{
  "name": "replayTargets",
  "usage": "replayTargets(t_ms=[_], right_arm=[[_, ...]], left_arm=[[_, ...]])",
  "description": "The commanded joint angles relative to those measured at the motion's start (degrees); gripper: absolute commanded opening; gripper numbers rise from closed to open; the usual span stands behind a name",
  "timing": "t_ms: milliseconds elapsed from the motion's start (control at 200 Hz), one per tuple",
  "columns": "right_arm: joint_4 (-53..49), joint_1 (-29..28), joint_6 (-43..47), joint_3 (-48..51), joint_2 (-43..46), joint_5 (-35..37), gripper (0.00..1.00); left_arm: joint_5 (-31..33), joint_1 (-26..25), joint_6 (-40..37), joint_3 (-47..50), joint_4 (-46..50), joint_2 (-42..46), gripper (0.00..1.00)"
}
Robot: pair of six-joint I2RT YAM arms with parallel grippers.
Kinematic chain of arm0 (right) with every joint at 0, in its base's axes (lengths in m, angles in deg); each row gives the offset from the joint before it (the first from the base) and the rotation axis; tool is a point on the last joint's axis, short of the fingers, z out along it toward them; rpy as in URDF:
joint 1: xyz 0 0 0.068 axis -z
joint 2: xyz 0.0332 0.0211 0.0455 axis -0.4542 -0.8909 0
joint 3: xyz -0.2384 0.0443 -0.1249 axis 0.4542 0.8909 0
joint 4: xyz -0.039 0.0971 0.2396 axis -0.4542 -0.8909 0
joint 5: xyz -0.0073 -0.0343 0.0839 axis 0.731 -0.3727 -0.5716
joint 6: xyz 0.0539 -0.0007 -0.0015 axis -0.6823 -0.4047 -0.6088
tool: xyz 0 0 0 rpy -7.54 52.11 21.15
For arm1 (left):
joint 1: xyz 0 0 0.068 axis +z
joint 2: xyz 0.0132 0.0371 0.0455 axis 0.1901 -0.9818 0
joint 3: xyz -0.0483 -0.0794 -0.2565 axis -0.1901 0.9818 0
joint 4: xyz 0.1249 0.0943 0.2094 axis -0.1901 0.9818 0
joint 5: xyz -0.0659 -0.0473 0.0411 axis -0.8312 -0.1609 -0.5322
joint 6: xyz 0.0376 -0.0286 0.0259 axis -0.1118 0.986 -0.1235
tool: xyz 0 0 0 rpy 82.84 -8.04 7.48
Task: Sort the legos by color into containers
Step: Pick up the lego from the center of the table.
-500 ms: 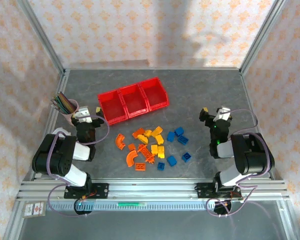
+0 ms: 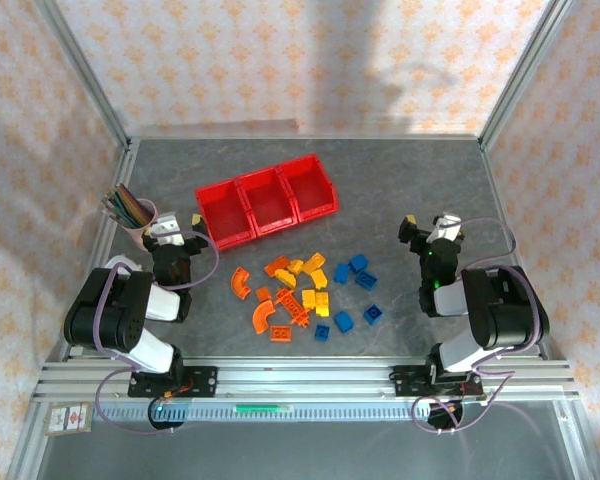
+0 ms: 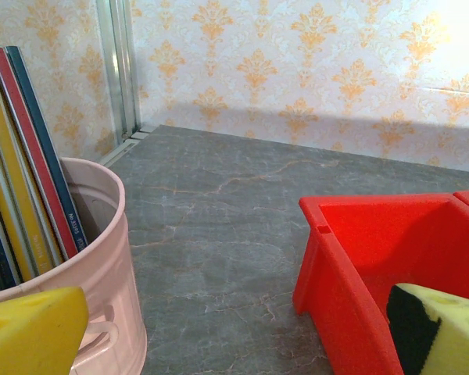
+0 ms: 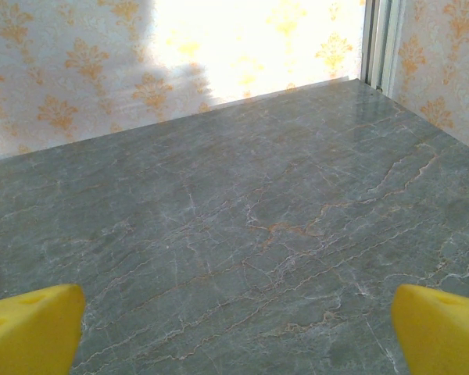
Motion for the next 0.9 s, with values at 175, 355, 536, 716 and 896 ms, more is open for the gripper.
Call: replayTargets(t_ms=[175, 355, 536, 716, 896], right_arm=[[1.6, 0.4, 1.0, -0.3, 0.5, 0.0, 1.00], [1.6, 0.4, 0.9, -0.3, 0.4, 0.0, 1.00], [1.6, 0.4, 1.0, -0.3, 0.5, 0.0, 1.00], [1.9, 0.4, 0.9, -0.1, 0.7, 0.0, 1.00], [-0.5, 0.4, 0.7, 0.1, 4.0, 0.5, 1.00]], left_arm=[[-0.1, -0.1, 0.0, -0.9, -0.6, -0.1, 0.99], [0.0, -0.1, 0.0, -0.9, -0.6, -0.1, 0.99], [0.0, -0.1, 0.0, -0.8, -0.7, -0.1, 0.99], [0.2, -0.1, 0.0, -0.7, -0.8, -0.1, 0.99], [4.3, -0.1, 1.6, -1.1, 3.0, 3.9, 0.99]])
